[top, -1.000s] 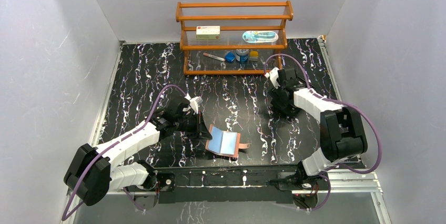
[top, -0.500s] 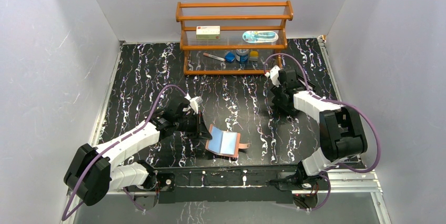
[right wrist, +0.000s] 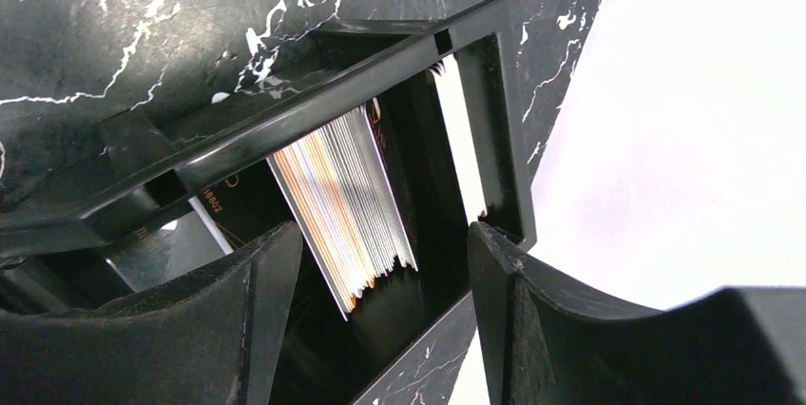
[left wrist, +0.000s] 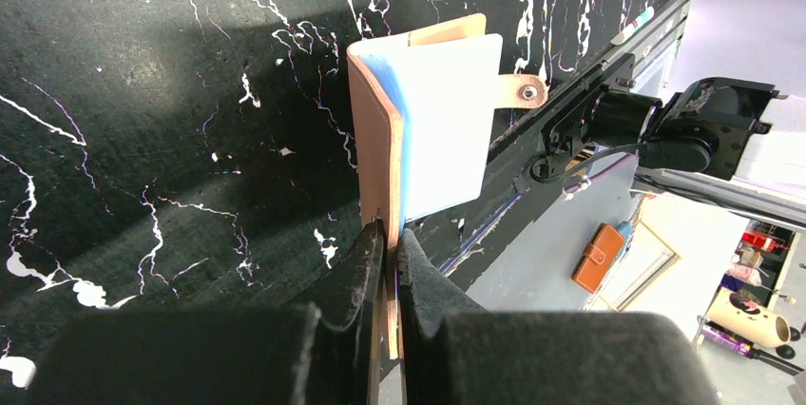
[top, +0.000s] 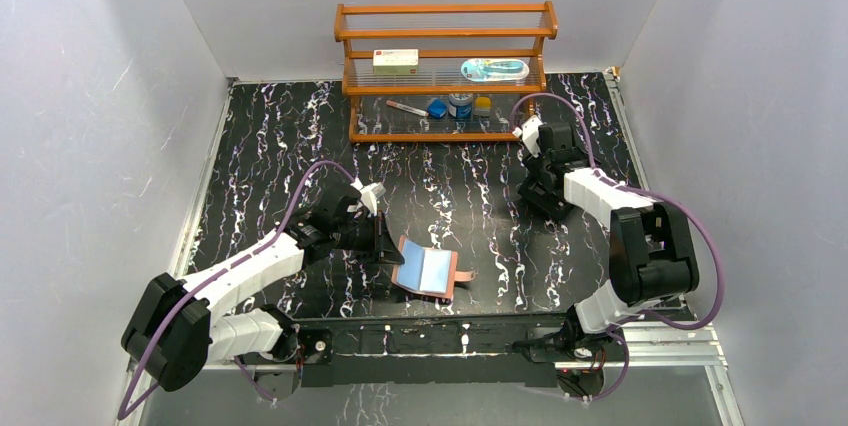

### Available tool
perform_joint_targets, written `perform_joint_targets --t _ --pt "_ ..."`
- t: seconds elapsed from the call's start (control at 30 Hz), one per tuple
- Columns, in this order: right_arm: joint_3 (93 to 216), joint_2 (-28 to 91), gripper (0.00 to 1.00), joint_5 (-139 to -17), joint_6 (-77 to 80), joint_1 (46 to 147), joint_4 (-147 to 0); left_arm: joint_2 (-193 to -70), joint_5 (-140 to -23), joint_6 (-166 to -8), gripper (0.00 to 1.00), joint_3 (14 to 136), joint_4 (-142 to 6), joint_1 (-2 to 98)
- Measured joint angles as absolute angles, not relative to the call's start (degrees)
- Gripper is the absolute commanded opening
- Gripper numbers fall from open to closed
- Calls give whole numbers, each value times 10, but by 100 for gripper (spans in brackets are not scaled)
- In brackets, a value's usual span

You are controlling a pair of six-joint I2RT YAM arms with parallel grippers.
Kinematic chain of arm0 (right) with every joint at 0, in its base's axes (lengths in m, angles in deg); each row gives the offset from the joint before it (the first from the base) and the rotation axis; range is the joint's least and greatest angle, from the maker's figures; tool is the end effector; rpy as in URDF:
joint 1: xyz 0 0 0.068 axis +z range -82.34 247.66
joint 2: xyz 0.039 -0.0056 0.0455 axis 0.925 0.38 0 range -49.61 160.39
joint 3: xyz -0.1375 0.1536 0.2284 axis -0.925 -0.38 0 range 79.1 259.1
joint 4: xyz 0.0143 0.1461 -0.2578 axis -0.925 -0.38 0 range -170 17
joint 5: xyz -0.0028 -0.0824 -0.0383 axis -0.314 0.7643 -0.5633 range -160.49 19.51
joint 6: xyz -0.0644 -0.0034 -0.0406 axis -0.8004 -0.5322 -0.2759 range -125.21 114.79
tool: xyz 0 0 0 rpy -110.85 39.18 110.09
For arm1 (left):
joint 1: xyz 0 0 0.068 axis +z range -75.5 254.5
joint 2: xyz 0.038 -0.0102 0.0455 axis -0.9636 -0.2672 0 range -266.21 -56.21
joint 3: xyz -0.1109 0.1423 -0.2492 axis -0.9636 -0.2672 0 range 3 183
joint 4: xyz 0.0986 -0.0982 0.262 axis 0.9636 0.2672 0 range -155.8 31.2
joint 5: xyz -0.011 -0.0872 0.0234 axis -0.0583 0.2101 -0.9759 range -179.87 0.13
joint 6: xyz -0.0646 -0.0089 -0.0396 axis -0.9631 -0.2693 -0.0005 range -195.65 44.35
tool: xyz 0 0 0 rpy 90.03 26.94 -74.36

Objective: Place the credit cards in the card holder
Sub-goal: Adjust the credit card in the storage box.

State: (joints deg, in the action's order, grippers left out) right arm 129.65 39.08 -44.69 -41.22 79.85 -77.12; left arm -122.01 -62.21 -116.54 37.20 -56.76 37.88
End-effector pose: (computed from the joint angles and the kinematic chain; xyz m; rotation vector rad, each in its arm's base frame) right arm 0.3676 0.0506 0.1974 -0.7312 2.2100 -0.7306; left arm 0.1976 -0.1843 0.2047 0.1891 2.5019 -1.1956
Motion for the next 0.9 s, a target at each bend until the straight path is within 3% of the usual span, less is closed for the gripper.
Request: perform_joint_targets --t 0.67,0.9 --pt "1335 443 65 -449 -415 765 -765 -1220 -622 -1168 0 372 -568 379" --pt "1342 443 58 -447 -420 762 -762 -1220 -622 -1168 0 372 -568 379"
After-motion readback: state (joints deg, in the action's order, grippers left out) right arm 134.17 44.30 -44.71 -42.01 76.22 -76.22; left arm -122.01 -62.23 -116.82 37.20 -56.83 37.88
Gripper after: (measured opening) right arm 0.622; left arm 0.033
